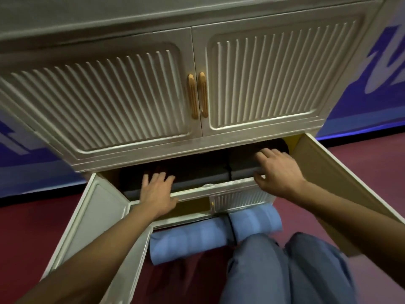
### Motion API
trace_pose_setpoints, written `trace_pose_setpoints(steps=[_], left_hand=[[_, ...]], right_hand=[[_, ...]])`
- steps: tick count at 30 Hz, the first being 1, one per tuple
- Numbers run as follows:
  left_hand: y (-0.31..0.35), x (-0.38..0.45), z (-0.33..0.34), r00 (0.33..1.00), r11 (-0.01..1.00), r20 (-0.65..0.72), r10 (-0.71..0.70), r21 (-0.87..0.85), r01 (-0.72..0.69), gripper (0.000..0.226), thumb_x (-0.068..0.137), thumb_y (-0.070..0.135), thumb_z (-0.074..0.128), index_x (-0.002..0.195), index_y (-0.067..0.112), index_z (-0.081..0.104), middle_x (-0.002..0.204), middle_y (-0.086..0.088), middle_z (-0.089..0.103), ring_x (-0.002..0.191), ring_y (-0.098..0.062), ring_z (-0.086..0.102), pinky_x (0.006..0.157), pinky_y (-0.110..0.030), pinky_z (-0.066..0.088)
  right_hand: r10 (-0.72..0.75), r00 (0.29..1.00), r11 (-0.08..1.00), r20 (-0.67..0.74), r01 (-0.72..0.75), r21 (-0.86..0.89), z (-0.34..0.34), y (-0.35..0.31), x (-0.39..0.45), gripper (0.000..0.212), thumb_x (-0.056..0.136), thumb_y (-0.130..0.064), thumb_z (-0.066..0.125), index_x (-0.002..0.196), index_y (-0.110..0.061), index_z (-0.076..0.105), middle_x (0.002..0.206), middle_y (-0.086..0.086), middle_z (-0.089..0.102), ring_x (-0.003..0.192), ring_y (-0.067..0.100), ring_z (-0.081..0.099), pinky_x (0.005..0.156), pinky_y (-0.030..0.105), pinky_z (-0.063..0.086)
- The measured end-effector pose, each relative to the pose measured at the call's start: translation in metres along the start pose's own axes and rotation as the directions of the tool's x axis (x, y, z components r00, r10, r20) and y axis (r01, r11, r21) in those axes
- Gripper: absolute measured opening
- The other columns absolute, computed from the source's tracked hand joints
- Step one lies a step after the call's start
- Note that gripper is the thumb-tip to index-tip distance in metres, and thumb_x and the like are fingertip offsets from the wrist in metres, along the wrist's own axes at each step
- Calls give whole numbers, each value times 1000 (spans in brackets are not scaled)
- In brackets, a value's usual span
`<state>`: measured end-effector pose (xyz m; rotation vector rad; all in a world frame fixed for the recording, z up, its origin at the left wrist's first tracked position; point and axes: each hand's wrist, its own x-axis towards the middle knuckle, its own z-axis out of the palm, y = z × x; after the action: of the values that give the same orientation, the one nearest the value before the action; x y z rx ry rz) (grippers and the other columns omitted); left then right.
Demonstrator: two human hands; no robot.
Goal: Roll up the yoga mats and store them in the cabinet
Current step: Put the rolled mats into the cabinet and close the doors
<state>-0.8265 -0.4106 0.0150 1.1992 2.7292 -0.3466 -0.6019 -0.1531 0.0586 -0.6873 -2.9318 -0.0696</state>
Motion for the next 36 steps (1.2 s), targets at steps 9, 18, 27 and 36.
trace_pose_setpoints(steps=[9, 18, 27, 36], left_hand=[[-109, -99, -27, 922, 955, -261, -285, -160, 250, 64, 89, 38, 70, 143, 10, 47, 145, -12, 51, 131, -31, 53, 109, -64, 36], [-120, -145, -6, 846, 708, -20, -533, -558, 433, 47, 103, 26, 53, 143, 3, 42, 141, -26, 48, 114, -51, 56, 97, -55, 47], [-73, -154, -12, 819, -137, 422, -390, -905, 402, 52, 106, 56, 40, 131, 13, 55, 127, -14, 59, 111, -33, 58, 92, -55, 46], [-2, -108, -16, 845, -565, 530, -72, -719, 403, 79, 91, 63, 59, 145, 8, 45, 134, -21, 58, 107, -38, 60, 97, -61, 48]], right_hand=[[579, 810, 815, 95, -575, -65, -41, 61, -53, 69, 90, -50, 60, 137, -4, 39, 149, 26, 39, 129, 48, 45, 99, 53, 41], [637, 741, 690, 211, -670, 273, -39, 60, -119, 42, 105, -36, 35, 118, -3, 57, 119, 25, 63, 104, 44, 61, 82, 44, 47], [397, 536, -134, 745, -769, 625, -48, 40, -131, 41, 100, -47, 47, 99, -7, 57, 95, 14, 58, 83, 31, 56, 74, 39, 46], [217, 618, -447, 755, -624, 640, -16, 6, -104, 93, 73, -61, 71, 149, -16, 42, 149, 17, 44, 125, 50, 49, 86, 75, 47]])
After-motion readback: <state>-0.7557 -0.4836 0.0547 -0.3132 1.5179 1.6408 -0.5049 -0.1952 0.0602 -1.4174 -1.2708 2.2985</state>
